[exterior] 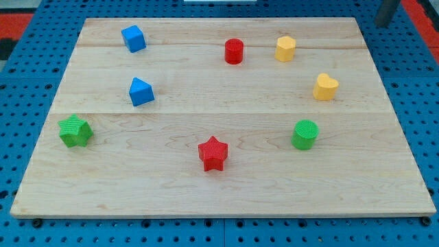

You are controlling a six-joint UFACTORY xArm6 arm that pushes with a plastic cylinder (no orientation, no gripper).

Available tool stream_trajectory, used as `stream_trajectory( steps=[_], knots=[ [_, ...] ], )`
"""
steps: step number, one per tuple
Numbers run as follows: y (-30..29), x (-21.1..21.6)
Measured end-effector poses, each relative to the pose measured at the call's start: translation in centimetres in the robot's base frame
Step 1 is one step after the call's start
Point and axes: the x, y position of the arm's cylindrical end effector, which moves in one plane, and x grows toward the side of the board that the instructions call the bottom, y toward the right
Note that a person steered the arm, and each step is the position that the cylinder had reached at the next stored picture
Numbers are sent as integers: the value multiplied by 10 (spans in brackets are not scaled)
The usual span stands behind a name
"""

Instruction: Touch the yellow heart

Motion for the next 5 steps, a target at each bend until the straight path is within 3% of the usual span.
stream_trajectory(
  steps=[2,4,5],
  knots=[
    [-55,107],
    [-42,141],
    [-79,174]
  ],
)
